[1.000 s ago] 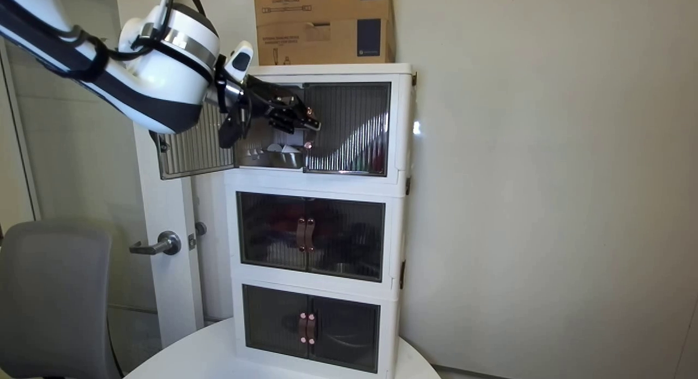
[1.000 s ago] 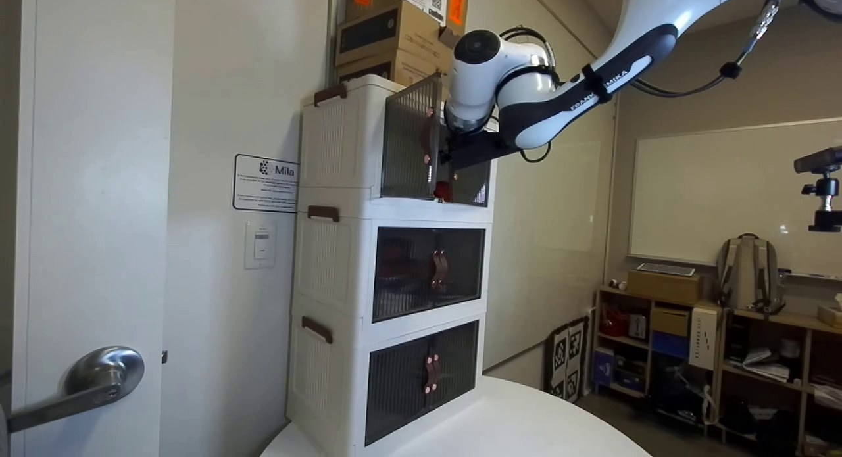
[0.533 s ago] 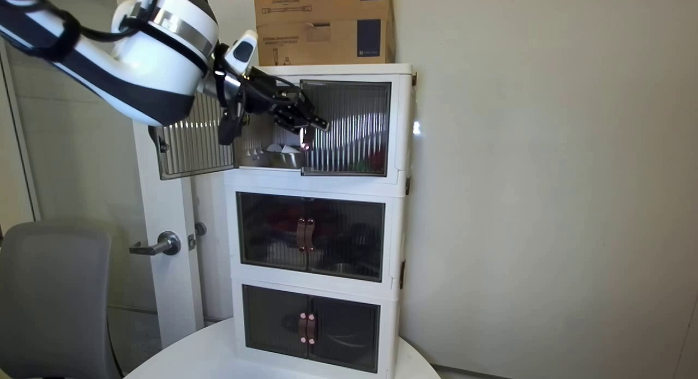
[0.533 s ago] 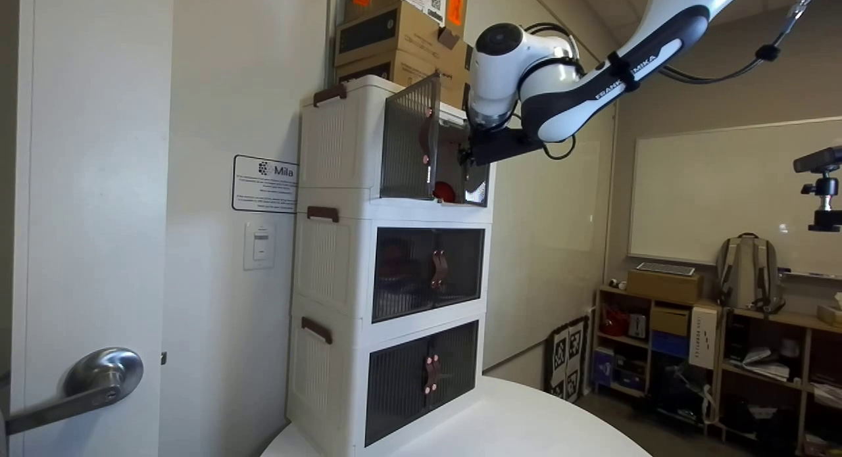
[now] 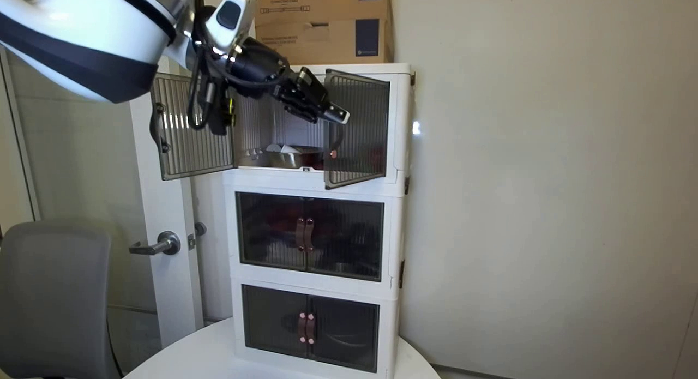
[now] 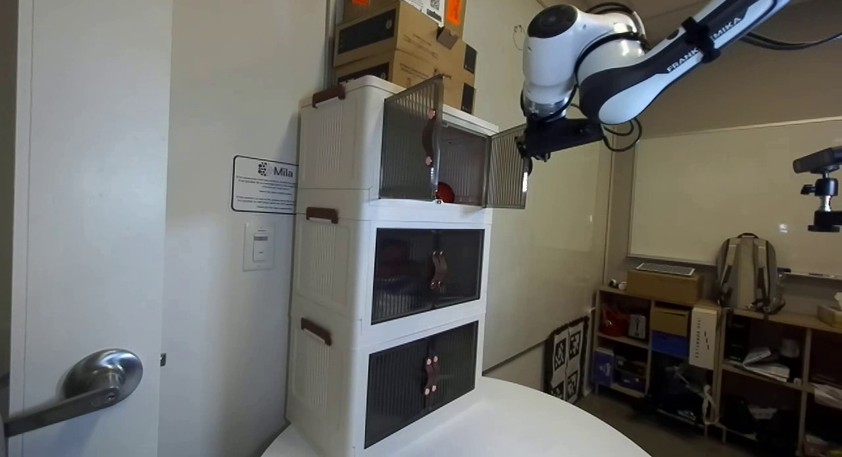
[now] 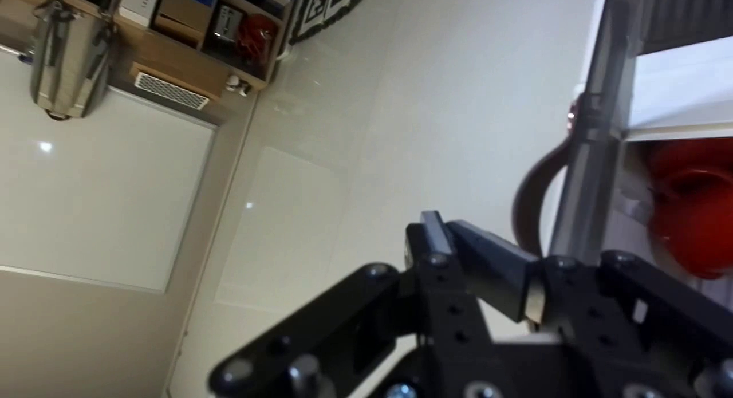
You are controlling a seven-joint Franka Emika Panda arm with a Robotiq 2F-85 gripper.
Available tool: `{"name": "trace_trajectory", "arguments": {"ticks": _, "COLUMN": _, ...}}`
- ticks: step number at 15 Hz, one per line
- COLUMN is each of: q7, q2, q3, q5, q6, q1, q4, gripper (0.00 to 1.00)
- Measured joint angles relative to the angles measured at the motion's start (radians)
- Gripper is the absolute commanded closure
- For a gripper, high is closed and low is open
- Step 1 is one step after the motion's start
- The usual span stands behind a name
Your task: Open the doors of the topmost shelf
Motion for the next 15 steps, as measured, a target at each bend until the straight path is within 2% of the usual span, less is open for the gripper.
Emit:
{"name": "trace_trajectory", "arguments": {"ticks": 2, "q7": 0.019, "q2": -0.057, "q3": -0.015, "q5": 0.007, "q6": -0.014, "q1": -0.025, "q4": -0.052, "gripper": 0.91}}
{"name": "trace_trajectory", "arguments": {"ticks": 3, "q7": 0.024, "q2": -0.083, "q3": -0.022, "q5": 0.012, "q6": -0.018, "q1": -0.036, "q4": -0.075, "gripper": 0.81}}
{"name": "trace_trajectory", "arguments": {"ticks": 4, "q7": 0.027, "q2": -0.107, "q3": -0.029, "q5": 0.02, "q6": -0.02, "q1": -0.045, "q4": -0.096, "gripper": 0.65}}
{"name": "trace_trajectory", "arguments": {"ticks": 6, "q7": 0.031, "q2": -0.144, "q3": -0.042, "q5": 0.034, "q6": -0.022, "q1": -0.063, "q4": -0.129, "gripper": 0.56}}
{"name": "trace_trajectory", "arguments": {"ticks": 9, "q7": 0.034, "q2": -0.174, "q3": -0.059, "q5": 0.065, "q6": -0.022, "q1": -0.082, "q4": -0.153, "gripper": 0.33}}
{"name": "trace_trajectory", "arguments": {"ticks": 11, "q7": -0.007, "q2": -0.179, "q3": -0.078, "q5": 0.157, "q6": -0.001, "q1": -0.084, "q4": -0.156, "gripper": 0.2}}
{"name": "trace_trajectory", "arguments": {"ticks": 13, "q7": -0.117, "q2": -0.179, "q3": -0.096, "q5": 0.296, "q6": 0.059, "q1": -0.084, "q4": -0.159, "gripper": 0.05}}
{"name": "trace_trajectory", "arguments": {"ticks": 15, "q7": -0.238, "q2": -0.18, "q3": -0.101, "q5": 0.435, "q6": 0.11, "q1": -0.082, "q4": -0.16, "gripper": 0.0}}
